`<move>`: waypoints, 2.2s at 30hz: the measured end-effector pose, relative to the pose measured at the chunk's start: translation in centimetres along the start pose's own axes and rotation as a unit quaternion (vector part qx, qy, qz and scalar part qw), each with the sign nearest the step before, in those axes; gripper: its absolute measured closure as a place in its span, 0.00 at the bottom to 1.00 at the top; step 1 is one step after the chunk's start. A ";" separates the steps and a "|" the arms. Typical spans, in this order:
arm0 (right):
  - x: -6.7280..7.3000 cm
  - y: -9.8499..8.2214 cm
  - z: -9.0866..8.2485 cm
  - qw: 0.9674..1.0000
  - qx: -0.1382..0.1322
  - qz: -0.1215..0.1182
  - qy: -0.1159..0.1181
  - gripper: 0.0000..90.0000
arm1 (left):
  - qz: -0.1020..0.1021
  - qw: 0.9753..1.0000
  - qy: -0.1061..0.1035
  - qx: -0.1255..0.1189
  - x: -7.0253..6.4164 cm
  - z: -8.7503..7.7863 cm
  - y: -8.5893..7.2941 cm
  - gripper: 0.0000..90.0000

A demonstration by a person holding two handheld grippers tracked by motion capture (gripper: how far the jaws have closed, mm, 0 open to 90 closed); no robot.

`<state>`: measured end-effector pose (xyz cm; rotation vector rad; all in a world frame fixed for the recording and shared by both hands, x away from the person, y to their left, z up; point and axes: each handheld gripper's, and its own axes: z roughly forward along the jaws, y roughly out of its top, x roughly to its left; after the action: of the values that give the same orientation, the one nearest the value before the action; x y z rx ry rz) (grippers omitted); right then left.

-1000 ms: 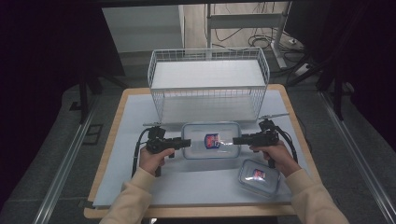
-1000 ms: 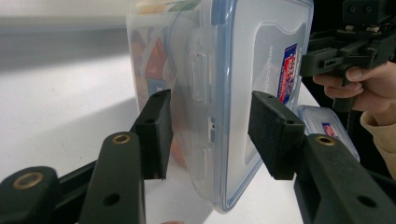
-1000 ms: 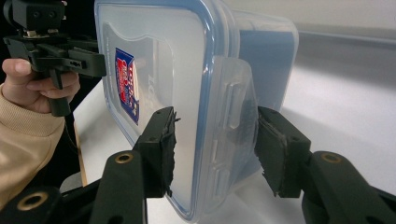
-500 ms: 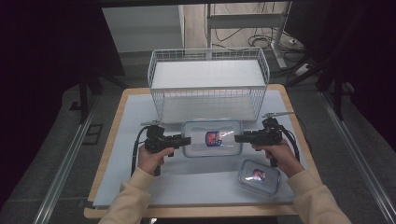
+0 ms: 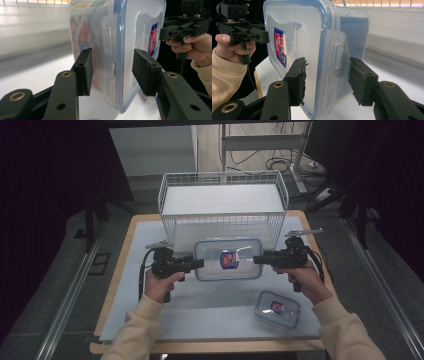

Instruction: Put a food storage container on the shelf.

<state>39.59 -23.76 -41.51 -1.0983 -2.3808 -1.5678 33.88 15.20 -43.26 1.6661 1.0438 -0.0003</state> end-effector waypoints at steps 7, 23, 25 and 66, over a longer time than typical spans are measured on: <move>1.1 1.8 -0.4 1.000 -0.009 -0.015 -0.003 0.55 | 0.008 1.000 -0.001 -0.012 -0.5 -1.0 1.5 0.58; 1.8 6.4 -1.5 0.999 -0.034 -0.028 -0.008 0.55 | 0.031 0.999 -0.002 -0.027 -0.9 -2.0 6.8 0.58; 2.0 7.1 -1.8 0.999 -0.037 -0.031 -0.012 0.55 | 0.038 0.999 -0.005 -0.030 -0.9 -2.1 7.6 0.58; -3.5 17.9 0.7 0.999 -0.044 0.010 -0.027 0.54 | -0.006 0.999 -0.014 -0.031 5.6 1.1 18.0 0.58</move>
<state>53.15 -21.13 -29.65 -1.1901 -2.3474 -1.6721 49.02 17.88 -32.38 1.5989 1.0231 -0.0004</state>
